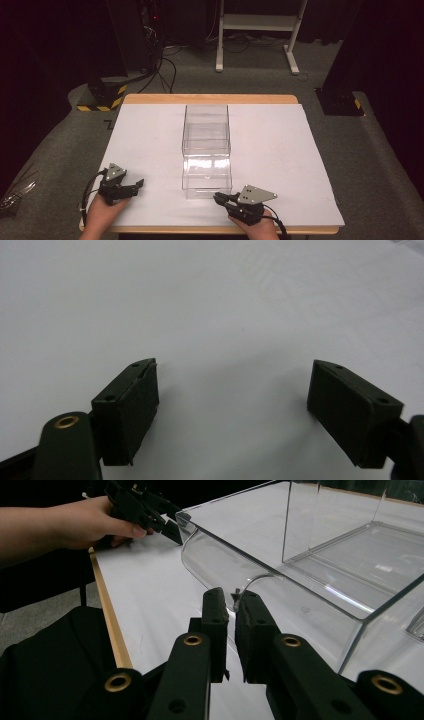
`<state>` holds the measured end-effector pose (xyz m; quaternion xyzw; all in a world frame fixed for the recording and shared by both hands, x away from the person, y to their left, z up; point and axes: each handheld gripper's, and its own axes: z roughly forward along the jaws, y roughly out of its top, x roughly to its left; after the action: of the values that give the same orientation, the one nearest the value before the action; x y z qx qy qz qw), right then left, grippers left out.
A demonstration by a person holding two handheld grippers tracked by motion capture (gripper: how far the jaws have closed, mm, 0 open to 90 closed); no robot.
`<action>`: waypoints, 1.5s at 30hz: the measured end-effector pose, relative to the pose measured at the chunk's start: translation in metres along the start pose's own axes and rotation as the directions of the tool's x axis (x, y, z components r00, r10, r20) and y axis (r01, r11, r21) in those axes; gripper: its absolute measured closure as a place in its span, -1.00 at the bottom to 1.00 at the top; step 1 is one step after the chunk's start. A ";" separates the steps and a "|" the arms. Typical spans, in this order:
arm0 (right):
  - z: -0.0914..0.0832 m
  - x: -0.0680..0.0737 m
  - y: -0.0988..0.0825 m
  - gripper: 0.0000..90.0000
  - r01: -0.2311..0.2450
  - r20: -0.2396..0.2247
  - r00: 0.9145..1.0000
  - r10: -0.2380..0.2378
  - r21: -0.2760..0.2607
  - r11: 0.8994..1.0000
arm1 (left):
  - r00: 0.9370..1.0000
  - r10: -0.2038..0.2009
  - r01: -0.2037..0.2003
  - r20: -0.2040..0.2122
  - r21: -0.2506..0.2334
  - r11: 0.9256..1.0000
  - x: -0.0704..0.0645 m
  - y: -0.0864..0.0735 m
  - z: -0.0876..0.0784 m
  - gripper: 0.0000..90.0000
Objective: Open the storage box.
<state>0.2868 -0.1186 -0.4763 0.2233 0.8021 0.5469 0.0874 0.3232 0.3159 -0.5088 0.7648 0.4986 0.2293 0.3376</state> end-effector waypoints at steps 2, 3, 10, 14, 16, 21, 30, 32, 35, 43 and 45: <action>0.000 0.000 0.000 0.85 0.000 0.000 1.000 0.000 0.002 1.000 | 1.000 0.001 -0.001 0.000 0.000 1.000 0.000 0.000 0.000 -0.54; 0.000 0.001 0.000 0.85 0.001 0.000 1.000 -0.001 0.002 1.000 | 1.000 0.000 0.000 0.000 0.000 1.000 0.000 0.000 0.000 -0.54; -0.001 0.003 0.001 0.82 0.009 0.013 1.000 -0.009 0.008 1.000 | 1.000 -0.005 0.005 0.003 0.000 1.000 0.000 0.000 0.000 -0.54; -0.004 0.005 0.002 0.75 0.022 0.028 0.999 -0.022 0.012 1.000 | 1.000 -0.005 0.005 0.003 0.000 1.000 0.000 0.000 0.000 -0.54; -0.006 0.005 0.003 0.74 0.025 0.035 0.999 -0.025 0.008 1.000 | 1.000 -0.005 0.005 0.003 0.000 1.000 0.000 0.000 0.000 -0.54; -0.012 0.004 0.006 0.74 0.028 0.041 0.999 -0.028 -0.007 1.000 | 1.000 -0.005 0.005 0.003 0.000 1.000 0.000 0.000 0.000 -0.54; -0.025 0.003 0.017 0.74 0.047 0.080 0.996 -0.042 -0.068 0.997 | 1.000 -0.005 0.005 0.004 0.000 1.000 0.000 0.000 0.000 -0.54; -0.026 0.001 0.017 0.73 0.046 0.085 0.996 -0.039 -0.075 0.996 | 1.000 -0.004 0.004 0.004 0.000 1.000 0.000 0.000 0.000 -0.54; -0.027 -0.002 0.018 0.73 0.041 0.091 0.995 -0.033 -0.083 0.996 | 1.000 -0.004 0.004 0.004 0.001 1.000 0.000 0.000 0.000 -0.54; -0.032 -0.014 0.021 0.70 0.034 0.137 0.990 -0.019 -0.104 0.994 | 1.000 0.000 0.000 0.003 0.001 1.000 0.000 0.000 0.000 -0.54; -0.034 -0.018 0.021 0.68 0.030 0.154 0.988 -0.013 -0.108 0.994 | 1.000 -0.003 0.003 0.004 0.001 1.000 0.000 0.000 0.000 -0.54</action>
<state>0.2958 -0.1487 -0.4457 0.2508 0.7640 0.5705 0.1669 0.3234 0.3159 -0.5088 0.7647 0.4990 0.2271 0.3386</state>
